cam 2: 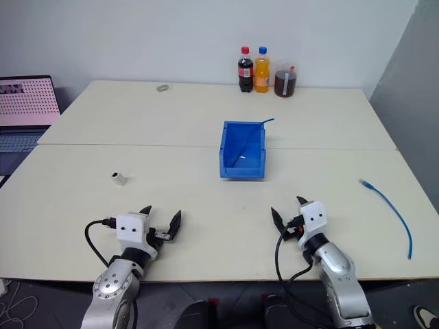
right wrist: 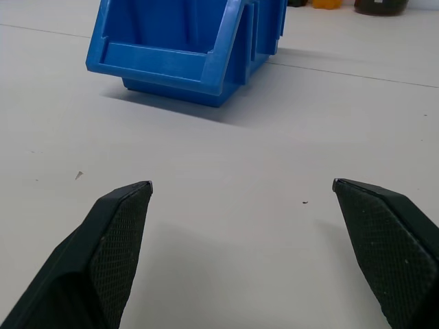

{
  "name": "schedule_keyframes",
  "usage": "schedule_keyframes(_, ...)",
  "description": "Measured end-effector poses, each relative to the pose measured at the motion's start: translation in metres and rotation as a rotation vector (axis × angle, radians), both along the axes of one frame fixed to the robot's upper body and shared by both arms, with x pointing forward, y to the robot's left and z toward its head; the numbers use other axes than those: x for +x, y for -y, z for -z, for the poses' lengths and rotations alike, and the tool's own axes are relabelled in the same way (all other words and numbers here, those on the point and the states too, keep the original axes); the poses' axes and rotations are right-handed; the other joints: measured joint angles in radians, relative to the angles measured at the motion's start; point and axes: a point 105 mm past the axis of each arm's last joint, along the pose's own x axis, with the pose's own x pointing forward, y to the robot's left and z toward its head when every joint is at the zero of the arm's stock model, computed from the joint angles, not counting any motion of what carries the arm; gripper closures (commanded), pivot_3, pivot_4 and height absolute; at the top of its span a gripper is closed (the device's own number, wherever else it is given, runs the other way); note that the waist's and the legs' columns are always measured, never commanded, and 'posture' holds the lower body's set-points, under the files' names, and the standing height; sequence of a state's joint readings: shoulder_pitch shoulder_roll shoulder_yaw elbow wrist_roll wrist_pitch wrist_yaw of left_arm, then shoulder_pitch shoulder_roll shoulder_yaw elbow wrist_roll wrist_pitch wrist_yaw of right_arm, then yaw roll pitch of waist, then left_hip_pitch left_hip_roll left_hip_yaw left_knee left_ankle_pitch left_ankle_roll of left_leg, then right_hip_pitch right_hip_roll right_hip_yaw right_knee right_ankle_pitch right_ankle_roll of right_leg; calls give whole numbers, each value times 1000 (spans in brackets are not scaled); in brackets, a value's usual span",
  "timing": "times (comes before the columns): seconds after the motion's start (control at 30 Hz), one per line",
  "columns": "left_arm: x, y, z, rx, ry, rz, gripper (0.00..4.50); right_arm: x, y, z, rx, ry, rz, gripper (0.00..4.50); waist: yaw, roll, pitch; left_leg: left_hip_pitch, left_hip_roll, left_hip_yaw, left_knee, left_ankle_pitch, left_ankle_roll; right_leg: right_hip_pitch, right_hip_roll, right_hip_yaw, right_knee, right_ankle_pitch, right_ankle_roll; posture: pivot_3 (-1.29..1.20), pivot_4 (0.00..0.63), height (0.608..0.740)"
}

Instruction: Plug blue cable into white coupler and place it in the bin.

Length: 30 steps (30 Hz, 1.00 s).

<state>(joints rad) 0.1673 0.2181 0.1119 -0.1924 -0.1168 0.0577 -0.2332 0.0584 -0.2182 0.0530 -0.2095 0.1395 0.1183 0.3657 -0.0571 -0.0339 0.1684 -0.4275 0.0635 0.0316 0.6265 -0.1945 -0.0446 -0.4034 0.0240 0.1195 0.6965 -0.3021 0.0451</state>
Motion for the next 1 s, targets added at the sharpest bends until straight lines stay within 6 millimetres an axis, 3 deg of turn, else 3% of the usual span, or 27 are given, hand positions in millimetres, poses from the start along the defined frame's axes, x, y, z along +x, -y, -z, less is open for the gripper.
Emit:
schedule_keyframes(0.6, 4, 7, 0, -11, -40, 42, 242, 1, 1, 2, -3, -8, 0, 17, 0, 0, 0, 0, 0, 0, 0, 0, 0, 0, 0, 0, 0, 0, 0, 0, 150, 740)
schedule_keyframes(0.83, 8, 58, -18, -41, -58, 399, 121, 1, 21, -15, -10, 33, 42, 5, 1, 0, 0, -1, 0, -1, 1, 0, 0, 0, 0, -1, 0, 0, 0, 0, 150, 740)
schedule_keyframes(0.93, 11, 82, -34, -38, -58, 578, 121, -1, 47, -26, -48, 49, 93, 5, 3, 0, 0, -2, -1, -1, 2, 0, 0, 0, 0, -1, 0, 0, 0, 0, 150, 740)
schedule_keyframes(1.0, 13, 100, -46, -13, -51, 685, 121, 0, 76, -33, -93, 37, 156, 5, 7, 0, 0, -2, -2, -1, 2, 0, 0, 0, 0, -1, 0, 1, 1, 0, 150, 740)
